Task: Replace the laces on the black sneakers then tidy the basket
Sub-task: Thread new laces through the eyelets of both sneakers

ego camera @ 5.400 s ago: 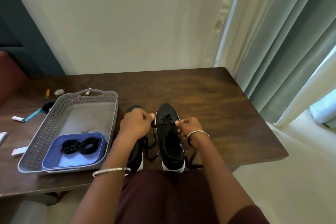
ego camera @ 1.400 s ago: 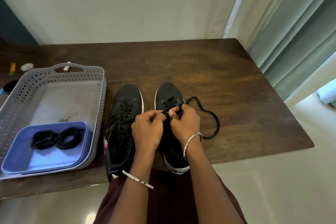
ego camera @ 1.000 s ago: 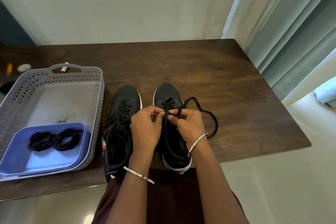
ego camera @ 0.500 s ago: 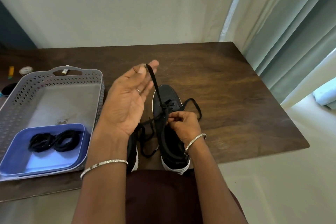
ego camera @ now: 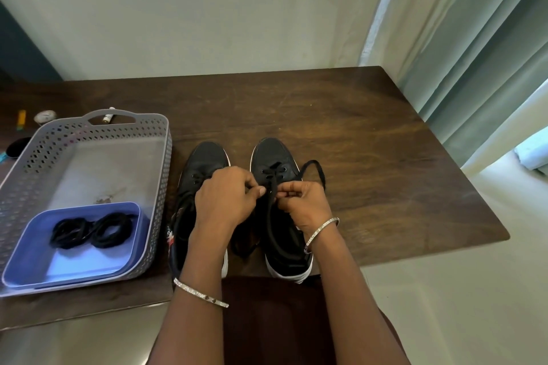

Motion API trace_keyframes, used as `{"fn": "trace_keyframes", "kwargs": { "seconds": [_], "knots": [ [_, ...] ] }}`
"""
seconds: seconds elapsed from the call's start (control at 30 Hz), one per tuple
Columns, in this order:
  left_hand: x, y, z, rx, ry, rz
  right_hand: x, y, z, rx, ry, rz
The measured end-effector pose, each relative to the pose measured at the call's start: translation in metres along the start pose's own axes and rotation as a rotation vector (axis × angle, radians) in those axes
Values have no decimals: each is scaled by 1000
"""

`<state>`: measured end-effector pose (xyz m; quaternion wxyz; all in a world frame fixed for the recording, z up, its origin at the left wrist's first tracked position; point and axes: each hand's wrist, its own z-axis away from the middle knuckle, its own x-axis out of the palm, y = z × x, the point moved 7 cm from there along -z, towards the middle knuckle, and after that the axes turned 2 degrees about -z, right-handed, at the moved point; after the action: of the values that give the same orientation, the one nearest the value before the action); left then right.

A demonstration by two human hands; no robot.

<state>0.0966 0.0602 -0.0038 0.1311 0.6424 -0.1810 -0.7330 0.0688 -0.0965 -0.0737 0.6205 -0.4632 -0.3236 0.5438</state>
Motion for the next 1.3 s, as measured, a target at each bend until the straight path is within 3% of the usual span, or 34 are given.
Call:
{"fn": "trace_keyframes", "kwargs": {
  "seconds": [0.07, 0.23, 0.33, 0.4, 0.53, 0.67, 0.73, 0.8, 0.87, 0.97, 1.03, 1.1, 1.2, 1.3],
  "knots": [
    [-1, 3, -3, 81, 29, 242, 0, -1, 1, 0, 3, -5],
    [-45, 34, 11, 263, 81, 1439, 1, -2, 2, 4, 2, -38],
    [-58, 27, 14, 259, 75, 1804, 1, -2, 2, 6, -2, -43],
    [-46, 12, 11, 104, 102, 1647, 1, -1, 2, -2, 2, -24],
    [-20, -4, 3, 31, 182, 435, 0, 0, 1, -7, 20, -12],
    [3, 2, 2, 36, 19, 32, -1, -2, 1, -4, 34, -5],
    [2, 3, -1, 56, 61, -30, -1, -4, 2, -4, 31, -12],
    [-4, 10, -2, 142, 141, 137, -2, -6, 3, -2, 30, -20],
    [-17, 13, 0, 172, 200, 657, -2, -4, 2, 6, 37, -23],
    [-36, 16, 8, 191, 108, 1589, -2, -2, 3, 8, 48, -35],
    [-42, 12, 10, 177, 59, 1864, -3, -2, 2, 1, 65, -33],
    [-30, -3, 5, 33, 85, 1716, -3, -1, 0, -5, 70, -21],
    [-19, -11, -1, 9, 161, 859, -4, -2, 0, -3, 86, 0],
    [-2, -2, -4, 106, 41, 328, -7, -5, 2, -2, 107, 50]
  ]
}}
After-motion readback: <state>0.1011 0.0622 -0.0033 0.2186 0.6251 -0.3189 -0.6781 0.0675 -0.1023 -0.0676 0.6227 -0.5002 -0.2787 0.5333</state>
